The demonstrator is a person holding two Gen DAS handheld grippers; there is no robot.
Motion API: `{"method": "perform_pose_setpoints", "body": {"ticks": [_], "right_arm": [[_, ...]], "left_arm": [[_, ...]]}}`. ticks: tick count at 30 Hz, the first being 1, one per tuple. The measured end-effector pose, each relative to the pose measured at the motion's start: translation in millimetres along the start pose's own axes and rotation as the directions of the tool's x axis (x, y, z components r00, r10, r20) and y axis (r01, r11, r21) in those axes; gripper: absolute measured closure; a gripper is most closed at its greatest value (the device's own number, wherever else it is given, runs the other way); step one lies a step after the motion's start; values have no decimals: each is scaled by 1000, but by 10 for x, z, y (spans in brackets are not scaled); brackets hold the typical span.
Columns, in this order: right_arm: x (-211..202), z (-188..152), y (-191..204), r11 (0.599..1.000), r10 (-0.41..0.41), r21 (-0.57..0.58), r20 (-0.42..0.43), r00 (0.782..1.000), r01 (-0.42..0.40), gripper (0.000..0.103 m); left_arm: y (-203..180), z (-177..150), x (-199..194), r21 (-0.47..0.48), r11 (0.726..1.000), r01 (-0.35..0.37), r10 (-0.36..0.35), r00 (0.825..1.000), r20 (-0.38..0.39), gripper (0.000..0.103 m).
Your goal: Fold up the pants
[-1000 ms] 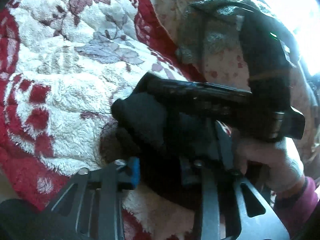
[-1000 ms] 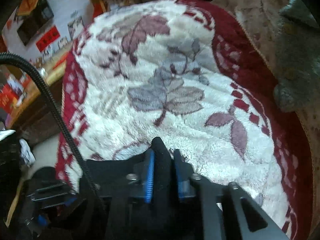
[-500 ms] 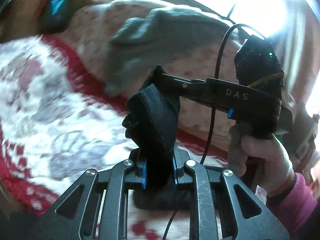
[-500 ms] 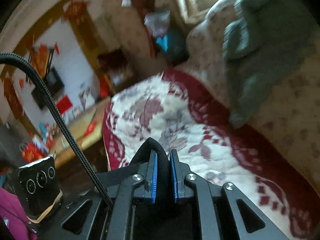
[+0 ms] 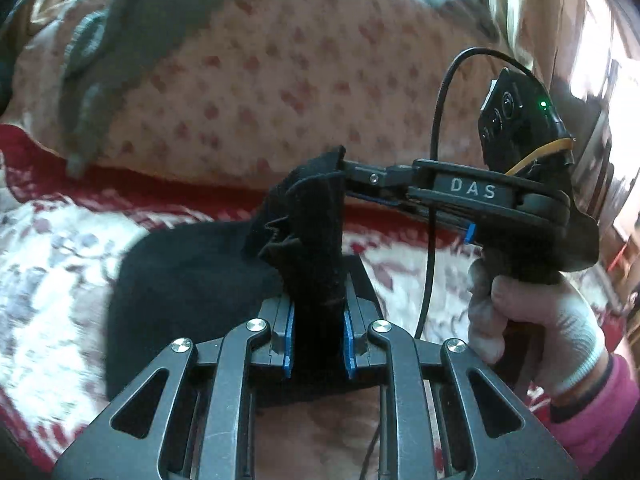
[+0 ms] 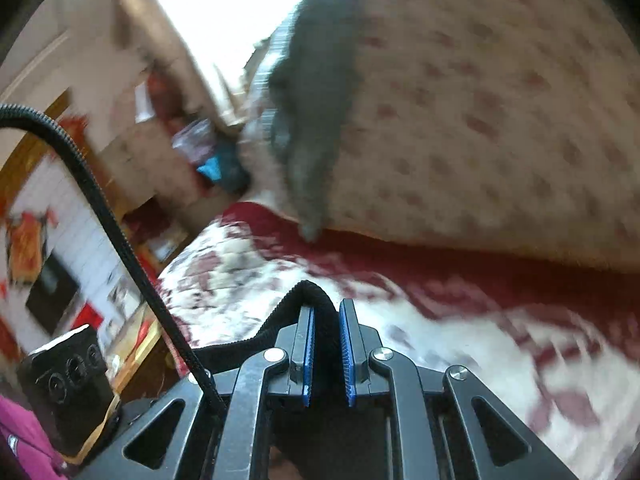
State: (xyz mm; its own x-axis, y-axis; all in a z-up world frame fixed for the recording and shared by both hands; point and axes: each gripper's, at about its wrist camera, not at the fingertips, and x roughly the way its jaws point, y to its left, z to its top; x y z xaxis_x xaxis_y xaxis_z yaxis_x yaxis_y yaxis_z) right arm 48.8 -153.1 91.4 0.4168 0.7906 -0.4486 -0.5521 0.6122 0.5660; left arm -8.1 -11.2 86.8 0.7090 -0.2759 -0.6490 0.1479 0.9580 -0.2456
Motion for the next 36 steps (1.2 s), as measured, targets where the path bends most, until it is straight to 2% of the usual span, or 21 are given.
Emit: {"method": "perform_pose_setpoints", "body": {"ticks": [2, 5, 6, 8, 10, 14, 16, 17, 19, 22, 24, 26, 28, 29, 32, 36], "right_arm": [[-13, -172, -312, 996, -52, 71, -10, 999, 52, 92], [-42, -338, -542, 985, -127, 115, -34, 991, 130, 89], [-86, -368, -572, 982, -138, 128, -28, 990, 140, 87], [-197, -385, -609, 973, -155, 174, -4, 988, 153, 71], [-338, -392, -601, 965, -159, 218, 31, 987, 149, 62], [-484, -457, -480, 967, -120, 232, 55, 991, 105, 49], [-492, -506, -395, 969, -100, 231, 35, 994, 89, 46], [-462, -539, -345, 968, -99, 233, 10, 995, 93, 39], [-420, -606, -293, 966, -102, 237, -29, 994, 106, 33], [-313, -685, -219, 964, -75, 253, -56, 996, 87, 33], [-263, -714, -200, 960, -44, 276, -37, 998, 53, 39], [-217, -731, -181, 963, -29, 268, -15, 999, 32, 80], [-170, -723, -119, 973, -85, 213, -43, 995, 93, 85], [-190, -722, -77, 976, -91, 198, -34, 995, 96, 89], [-273, -734, 18, 979, -130, 155, -27, 991, 133, 90], [-247, -882, -87, 962, -197, 181, -69, 978, 206, 90]], "left_arm": [[-60, -64, 185, 18, 1000, 4, -3, 999, -43, 84], [-58, -93, 265, -1, 998, 60, -60, 995, -80, 75], [-58, -80, 219, -3, 997, 82, -82, 993, -81, 68], [-56, -78, 84, 0, 988, 157, -156, 984, -85, 54], [-41, -85, -70, 5, 978, 208, -207, 975, -78, 51], [107, -166, -335, 13, 985, 174, -173, 983, -60, 51], [280, -185, -399, -7, 990, 139, -139, 989, -58, 51], [381, -198, -440, -13, 994, 107, -108, 993, -48, 51], [554, -223, -480, -26, 999, 48, -49, 998, -28, 51], [767, -212, -438, -75, 997, 14, -17, 999, -39, 51], [816, -216, -401, -94, 996, 2, -6, 999, -47, 51], [791, -222, -369, -94, 996, 9, -13, 999, -52, 51], [727, -212, -356, -87, 996, 12, -16, 998, -54, 51], [688, -207, -367, -79, 997, 13, -17, 999, -52, 51], [598, -200, -364, -64, 998, 7, -10, 999, -42, 51], [538, -239, -166, -46, 998, -48, 44, 996, -81, 51]]}}
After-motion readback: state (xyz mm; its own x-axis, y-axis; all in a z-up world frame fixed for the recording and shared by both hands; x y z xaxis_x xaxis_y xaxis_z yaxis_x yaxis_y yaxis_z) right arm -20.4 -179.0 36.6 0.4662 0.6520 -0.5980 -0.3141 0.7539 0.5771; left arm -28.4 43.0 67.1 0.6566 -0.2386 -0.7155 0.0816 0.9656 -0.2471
